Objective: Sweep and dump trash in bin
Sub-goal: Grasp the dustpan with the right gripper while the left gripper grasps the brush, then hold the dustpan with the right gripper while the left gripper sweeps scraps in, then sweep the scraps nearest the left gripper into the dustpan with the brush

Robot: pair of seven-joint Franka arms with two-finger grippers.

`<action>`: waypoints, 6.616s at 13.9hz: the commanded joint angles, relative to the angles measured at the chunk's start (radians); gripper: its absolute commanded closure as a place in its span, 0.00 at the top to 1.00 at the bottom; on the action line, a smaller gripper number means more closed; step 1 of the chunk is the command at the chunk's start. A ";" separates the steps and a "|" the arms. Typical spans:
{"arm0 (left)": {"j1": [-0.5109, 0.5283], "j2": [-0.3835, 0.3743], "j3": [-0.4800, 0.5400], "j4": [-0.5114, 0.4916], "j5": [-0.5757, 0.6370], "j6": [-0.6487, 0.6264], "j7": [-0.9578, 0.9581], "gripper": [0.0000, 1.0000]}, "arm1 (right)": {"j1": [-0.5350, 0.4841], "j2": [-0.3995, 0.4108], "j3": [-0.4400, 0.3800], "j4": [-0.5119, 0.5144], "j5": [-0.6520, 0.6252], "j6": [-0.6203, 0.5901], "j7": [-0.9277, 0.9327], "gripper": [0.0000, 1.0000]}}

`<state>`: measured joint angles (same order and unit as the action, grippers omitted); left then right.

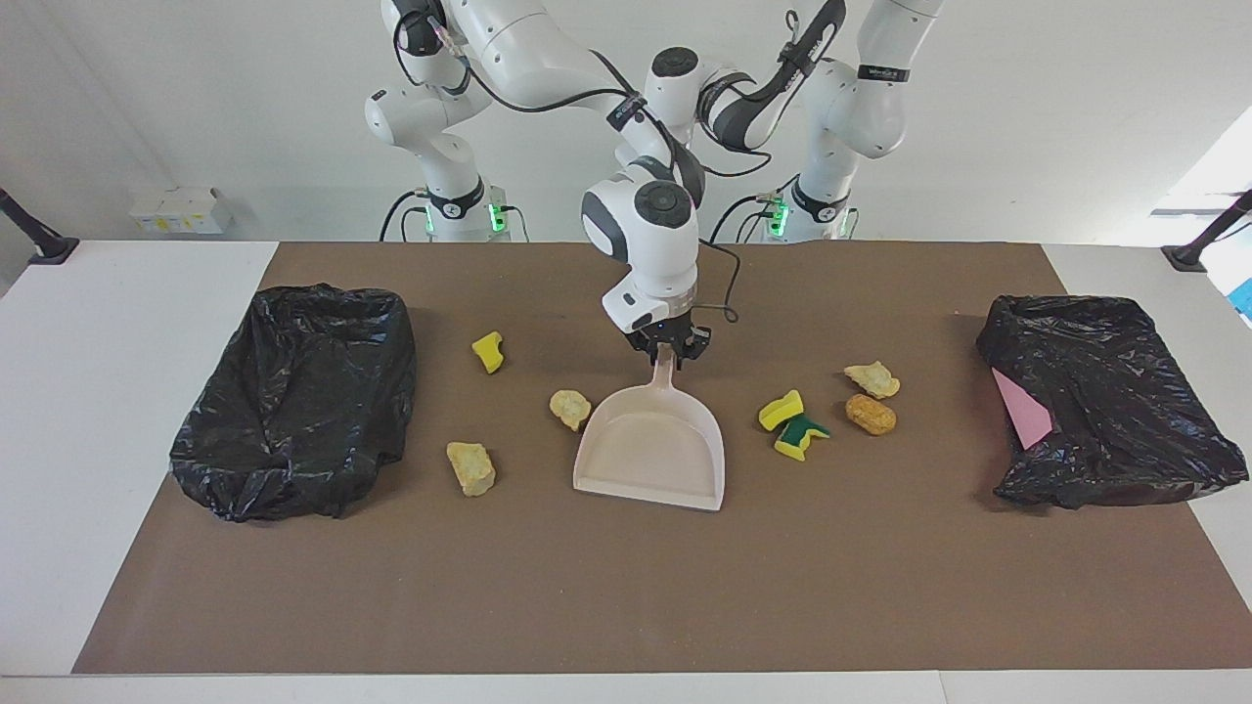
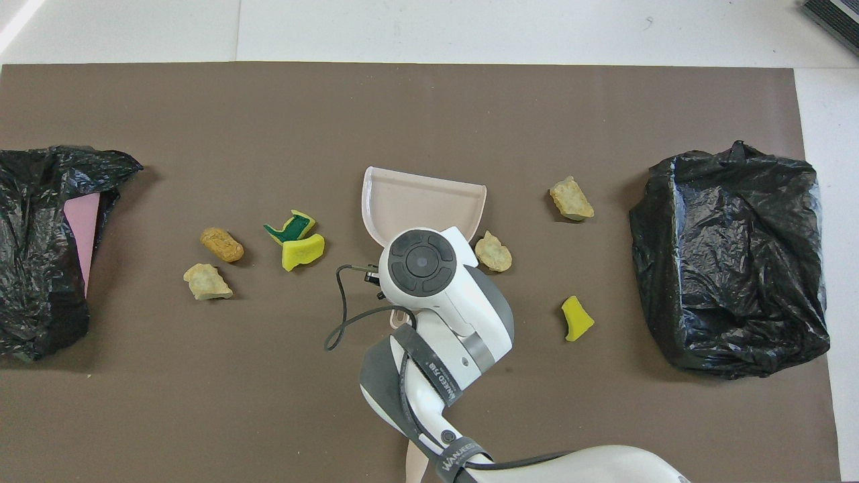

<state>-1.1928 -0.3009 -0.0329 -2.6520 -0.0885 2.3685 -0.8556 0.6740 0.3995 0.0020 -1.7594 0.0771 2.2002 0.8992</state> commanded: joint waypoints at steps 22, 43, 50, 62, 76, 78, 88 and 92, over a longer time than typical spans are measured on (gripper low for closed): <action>0.583 -0.064 0.016 0.174 0.055 -0.314 0.217 0.00 | -0.177 -0.102 0.003 0.072 -0.157 -0.257 -1.584 0.00; 1.184 0.195 0.010 0.227 0.112 -0.091 0.710 0.00 | -0.094 -0.022 0.013 0.063 -0.243 -0.266 -1.714 0.00; 1.044 0.353 0.007 0.377 0.043 -0.075 0.771 0.00 | -0.093 -0.024 0.013 0.063 -0.243 -0.270 -1.714 0.00; 0.674 0.330 0.007 0.429 -0.140 -0.098 0.669 0.00 | -0.091 -0.028 0.013 0.061 -0.241 -0.283 -1.706 0.00; 0.999 0.178 0.024 0.411 0.022 -0.453 0.365 0.00 | -0.077 -0.031 0.013 0.057 -0.243 -0.283 -1.706 0.00; 1.053 0.145 0.024 0.356 0.050 -0.443 0.336 0.00 | -0.077 -0.031 0.013 0.057 -0.243 -0.283 -1.714 0.00; 0.894 0.161 0.013 0.204 0.032 -0.188 0.369 0.00 | -0.076 -0.054 0.013 0.006 -0.243 -0.264 -1.720 0.00; 0.722 0.215 0.013 0.211 -0.114 -0.062 0.446 0.00 | -0.074 -0.054 0.013 0.006 -0.243 -0.266 -1.717 0.00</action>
<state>-0.3915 -0.1125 -0.0345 -2.4397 -0.1545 2.2468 -0.4564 0.6019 0.3729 0.0087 -1.7175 -0.1447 1.9293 -0.7905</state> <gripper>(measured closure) 0.744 0.687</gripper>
